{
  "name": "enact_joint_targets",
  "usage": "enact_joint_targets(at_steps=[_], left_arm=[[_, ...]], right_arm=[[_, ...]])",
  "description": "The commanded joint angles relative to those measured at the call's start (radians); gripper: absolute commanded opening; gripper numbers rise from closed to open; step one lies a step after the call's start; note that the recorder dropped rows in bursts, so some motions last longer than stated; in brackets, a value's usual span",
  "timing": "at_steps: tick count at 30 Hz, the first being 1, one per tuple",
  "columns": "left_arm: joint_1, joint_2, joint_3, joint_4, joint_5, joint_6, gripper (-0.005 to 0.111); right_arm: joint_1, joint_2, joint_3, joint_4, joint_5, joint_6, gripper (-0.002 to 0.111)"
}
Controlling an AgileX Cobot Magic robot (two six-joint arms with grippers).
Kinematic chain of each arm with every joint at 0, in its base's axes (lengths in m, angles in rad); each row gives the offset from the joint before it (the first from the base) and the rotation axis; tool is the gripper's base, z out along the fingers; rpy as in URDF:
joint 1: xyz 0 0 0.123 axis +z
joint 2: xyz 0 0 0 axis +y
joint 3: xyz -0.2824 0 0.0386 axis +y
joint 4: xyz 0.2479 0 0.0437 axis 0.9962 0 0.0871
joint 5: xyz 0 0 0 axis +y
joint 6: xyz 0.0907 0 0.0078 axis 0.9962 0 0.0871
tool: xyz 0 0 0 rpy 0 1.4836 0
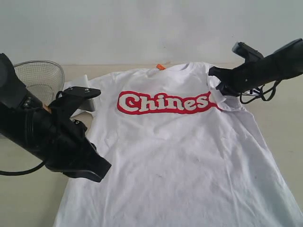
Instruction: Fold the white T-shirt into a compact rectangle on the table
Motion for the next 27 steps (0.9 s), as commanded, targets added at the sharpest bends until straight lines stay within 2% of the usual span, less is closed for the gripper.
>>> enact_joint_targets(at_steps=[1, 16, 27], left_arm=[[-0.003, -0.003, -0.006, -0.001, -0.009, -0.002, 0.005], [-0.003, -0.003, -0.006, -0.001, -0.007, -0.002, 0.005], [-0.003, -0.003, -0.006, -0.001, -0.006, -0.002, 0.005]], right_arm=[[0.018, -0.038, -0.019, 0.014, 0.011, -0.022, 0.0], [0.016, -0.038, -0.025, -0.004, 0.05, -0.001, 0.0], [0.016, -0.036, -0.019, -0.49, 0.091, 0.37, 0.0]])
